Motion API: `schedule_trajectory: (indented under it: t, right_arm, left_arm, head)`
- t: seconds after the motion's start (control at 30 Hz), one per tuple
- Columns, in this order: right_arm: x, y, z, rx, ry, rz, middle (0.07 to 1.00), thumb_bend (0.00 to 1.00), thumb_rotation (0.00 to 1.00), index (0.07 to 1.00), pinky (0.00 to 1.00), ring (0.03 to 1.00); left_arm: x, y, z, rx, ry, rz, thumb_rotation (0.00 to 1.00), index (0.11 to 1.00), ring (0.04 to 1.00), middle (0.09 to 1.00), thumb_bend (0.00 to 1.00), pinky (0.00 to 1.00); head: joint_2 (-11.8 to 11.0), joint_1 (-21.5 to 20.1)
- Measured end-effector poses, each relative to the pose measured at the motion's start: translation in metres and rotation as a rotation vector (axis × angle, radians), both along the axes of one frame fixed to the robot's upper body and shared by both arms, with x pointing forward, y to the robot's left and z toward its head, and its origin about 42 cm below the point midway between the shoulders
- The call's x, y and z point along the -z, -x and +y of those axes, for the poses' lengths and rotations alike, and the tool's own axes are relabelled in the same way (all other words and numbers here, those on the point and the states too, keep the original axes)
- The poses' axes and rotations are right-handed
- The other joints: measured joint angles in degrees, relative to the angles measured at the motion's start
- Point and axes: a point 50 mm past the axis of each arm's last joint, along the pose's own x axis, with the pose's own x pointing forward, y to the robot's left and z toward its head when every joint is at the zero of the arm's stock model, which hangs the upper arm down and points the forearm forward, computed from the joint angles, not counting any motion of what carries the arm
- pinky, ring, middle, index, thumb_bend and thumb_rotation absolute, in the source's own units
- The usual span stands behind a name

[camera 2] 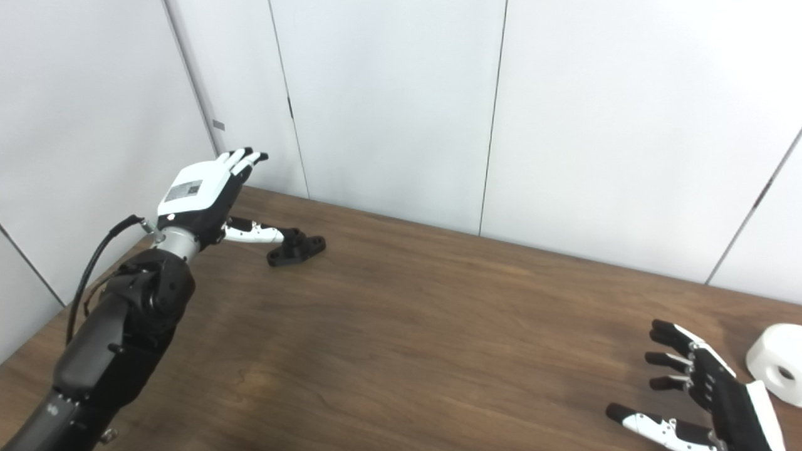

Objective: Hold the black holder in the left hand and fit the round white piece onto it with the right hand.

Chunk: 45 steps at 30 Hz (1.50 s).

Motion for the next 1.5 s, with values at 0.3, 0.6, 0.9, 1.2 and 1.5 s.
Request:
schedule_trajectory:
  t: [0.3,0.6,0.9,1.2,1.5]
  right_arm:
    - [-0.002,0.001,0.000,0.000,0.004,-0.005,0.799,0.72,0.00,0.792,0.55,0.703]
    - [-0.008,0.004,0.000,0.001,0.018,-0.026,0.806,0.72,0.00,0.794,0.56,0.696]
    - [-0.009,0.007,0.000,0.009,0.020,-0.006,0.807,0.71,0.00,0.794,0.57,0.708]
    - [-0.009,0.010,0.000,0.006,0.020,0.001,0.800,0.70,0.00,0.787,0.57,0.708]
    - [-0.010,0.011,0.000,0.013,0.020,0.017,0.806,0.70,0.00,0.792,0.58,0.718]
  left_arm:
    - [0.025,-0.008,0.006,-0.047,-0.009,0.108,0.54,0.863,1.000,1.000,1.00,0.98]
    - [0.037,-0.016,0.013,-0.093,-0.006,0.163,0.53,0.883,1.000,1.000,1.00,0.97]
    - [0.053,-0.020,0.018,-0.126,0.009,0.198,0.50,0.877,1.000,1.000,1.00,0.98]
    - [0.071,-0.026,0.011,-0.126,0.072,0.204,0.48,0.869,1.000,1.000,1.00,0.97]
    - [0.086,-0.030,0.004,-0.084,0.187,0.130,0.37,0.808,1.000,1.000,0.93,0.93]
  head:
    - [0.5,-0.1]
    - [0.9,-0.4]
    - [1.3,-0.7]
    - [1.6,-1.0]
    - [1.8,-1.3]
